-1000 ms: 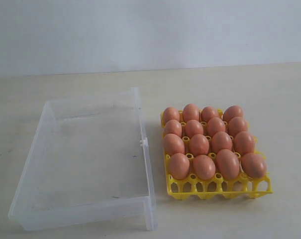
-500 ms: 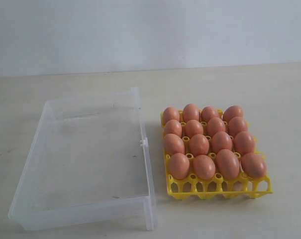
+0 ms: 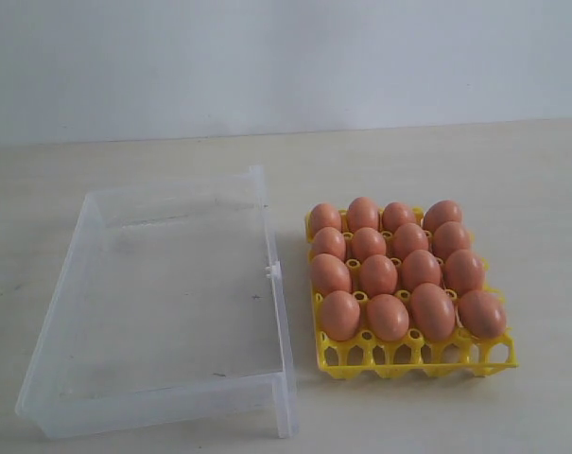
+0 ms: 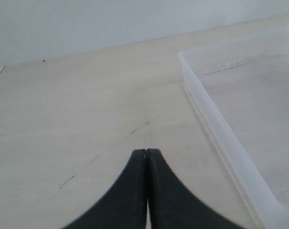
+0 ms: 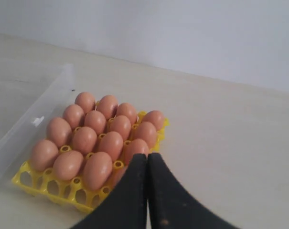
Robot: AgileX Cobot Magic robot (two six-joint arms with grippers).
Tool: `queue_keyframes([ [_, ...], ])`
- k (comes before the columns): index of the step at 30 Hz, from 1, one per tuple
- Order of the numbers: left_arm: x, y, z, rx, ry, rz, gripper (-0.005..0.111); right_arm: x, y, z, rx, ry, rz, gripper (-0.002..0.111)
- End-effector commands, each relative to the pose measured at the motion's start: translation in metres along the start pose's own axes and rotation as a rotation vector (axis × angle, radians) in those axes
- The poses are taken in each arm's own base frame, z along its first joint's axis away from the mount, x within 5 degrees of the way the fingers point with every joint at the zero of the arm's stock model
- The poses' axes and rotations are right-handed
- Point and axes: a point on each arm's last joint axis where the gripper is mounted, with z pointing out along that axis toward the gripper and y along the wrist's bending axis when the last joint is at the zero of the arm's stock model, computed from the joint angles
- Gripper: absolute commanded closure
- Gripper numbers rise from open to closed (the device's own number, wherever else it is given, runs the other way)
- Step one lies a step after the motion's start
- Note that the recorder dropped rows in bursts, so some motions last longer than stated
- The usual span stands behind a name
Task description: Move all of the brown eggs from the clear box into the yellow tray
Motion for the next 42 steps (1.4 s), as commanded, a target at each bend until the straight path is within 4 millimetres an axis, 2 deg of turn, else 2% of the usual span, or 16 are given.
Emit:
queue_keyframes([
  [1,-0.002,0.000,-0.001,0.004,-0.016,-0.004,0.107,0.001,0.001,-0.016,0.027,-0.088,0.007,0.108],
  [6,-0.002,0.000,-0.001,0.004,-0.016,-0.004,0.107,0.003,0.003,-0.030,0.023,-0.174,0.027,0.108],
  [10,-0.002,0.000,-0.001,0.004,-0.016,-0.004,0.107,0.003,0.002,-0.030,0.066,-0.170,0.031,0.108],
  [19,-0.002,0.000,-0.001,0.004,-0.016,-0.004,0.107,0.001,0.003,-0.028,0.045,-0.181,0.044,0.108],
  [22,-0.002,0.000,-0.001,0.004,-0.016,-0.004,0.107,-0.010,0.002,-0.029,0.053,-0.297,0.055,0.108],
  [24,-0.002,0.000,-0.001,0.004,-0.016,-0.004,0.107,-0.014,0.000,-0.028,0.097,-0.393,-0.046,0.108],
  [27,-0.002,0.000,-0.001,0.004,-0.016,-0.004,0.107,0.002,-0.001,-0.009,0.143,-0.448,-0.109,0.108],
  [29,-0.002,0.000,-0.001,0.004,-0.016,-0.004,0.107,0.024,0.000,0.009,0.136,-0.445,-0.056,0.108],
  [33,-0.002,0.000,-0.001,0.004,-0.016,-0.004,0.107,0.068,0.005,0.036,0.102,-0.311,0.005,0.108],
  [37,-0.002,0.000,-0.001,0.004,-0.016,-0.004,0.107,0.081,0.009,0.040,0.060,-0.187,-0.001,0.108],
  [42,-0.002,0.000,-0.001,0.004,-0.016,-0.004,0.107,0.084,0.010,0.041,0.048,-0.156,-0.001,0.108],
])
